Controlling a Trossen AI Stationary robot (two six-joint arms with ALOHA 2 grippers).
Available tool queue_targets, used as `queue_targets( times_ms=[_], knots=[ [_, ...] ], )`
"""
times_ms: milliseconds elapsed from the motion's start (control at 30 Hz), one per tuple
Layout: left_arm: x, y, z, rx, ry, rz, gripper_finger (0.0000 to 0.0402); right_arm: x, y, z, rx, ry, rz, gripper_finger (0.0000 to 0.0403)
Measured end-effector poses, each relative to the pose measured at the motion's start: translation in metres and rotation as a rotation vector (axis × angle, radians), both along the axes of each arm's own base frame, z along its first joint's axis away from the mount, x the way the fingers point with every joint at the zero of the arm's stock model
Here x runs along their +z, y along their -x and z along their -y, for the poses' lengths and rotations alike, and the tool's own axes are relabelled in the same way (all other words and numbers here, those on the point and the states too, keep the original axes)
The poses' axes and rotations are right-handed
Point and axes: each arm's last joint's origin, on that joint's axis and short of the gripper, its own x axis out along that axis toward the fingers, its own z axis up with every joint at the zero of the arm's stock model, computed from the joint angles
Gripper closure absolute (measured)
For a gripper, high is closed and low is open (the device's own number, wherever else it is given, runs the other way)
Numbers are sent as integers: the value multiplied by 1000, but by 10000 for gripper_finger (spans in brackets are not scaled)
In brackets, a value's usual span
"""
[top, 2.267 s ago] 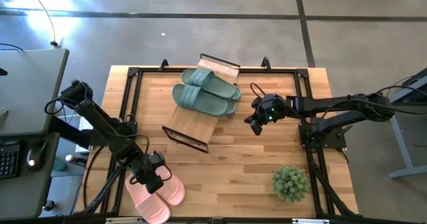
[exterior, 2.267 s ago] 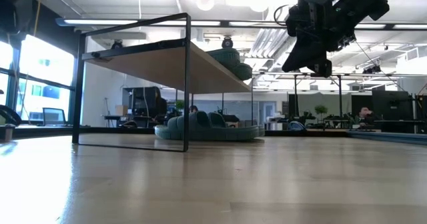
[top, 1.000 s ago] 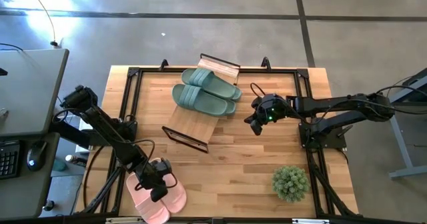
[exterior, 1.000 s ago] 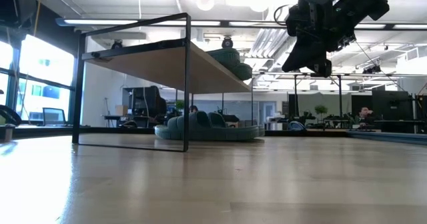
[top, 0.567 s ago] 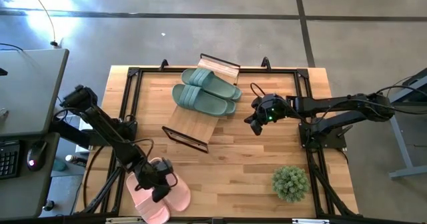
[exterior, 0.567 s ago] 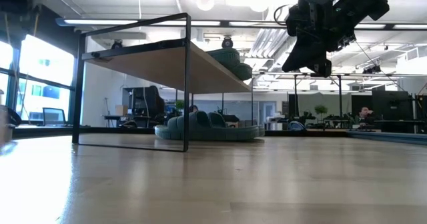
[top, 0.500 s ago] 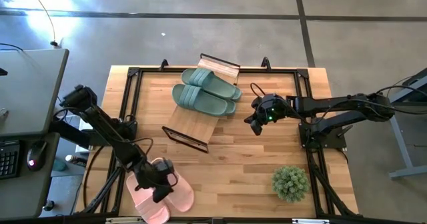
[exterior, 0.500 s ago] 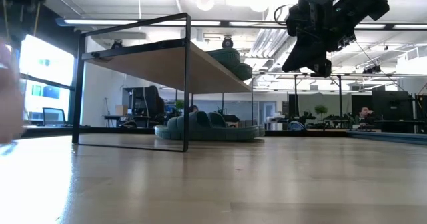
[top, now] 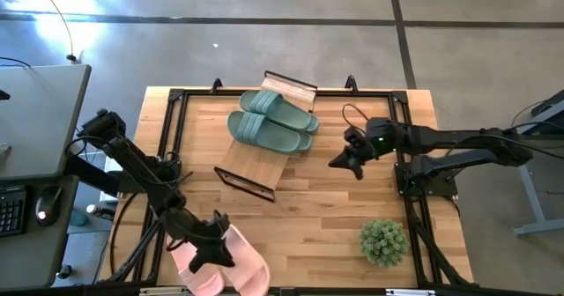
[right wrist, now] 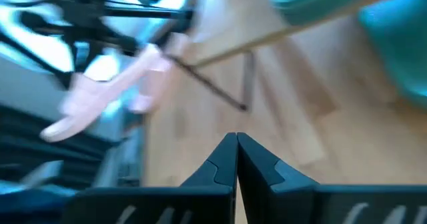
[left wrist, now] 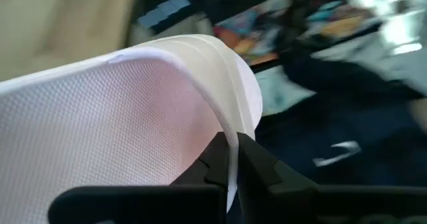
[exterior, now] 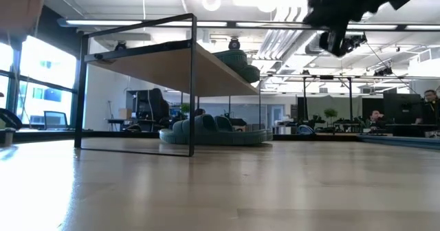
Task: Pick and place slides into the shelf
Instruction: Put the pink slide under the shelf
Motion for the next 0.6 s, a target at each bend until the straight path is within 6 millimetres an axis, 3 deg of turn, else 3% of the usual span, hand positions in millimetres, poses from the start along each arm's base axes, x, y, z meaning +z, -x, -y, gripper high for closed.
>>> queue_targets(
  times_ms=[167, 367, 467, 600],
  knots=[
    [19, -4, -1, 57, 84, 175, 400, 24, 15, -6, 61, -81, 159, 403],
    [42, -18, -20, 163, 111, 396, 401, 60, 25, -20, 141, -63, 480, 403],
    [62, -30, -31, 207, 75, 490, 401, 70, 30, -26, 151, -38, 581, 403],
    [105, -46, -46, 211, -15, 677, 401, 72, 31, -31, 126, -30, 575, 403]
  ],
)
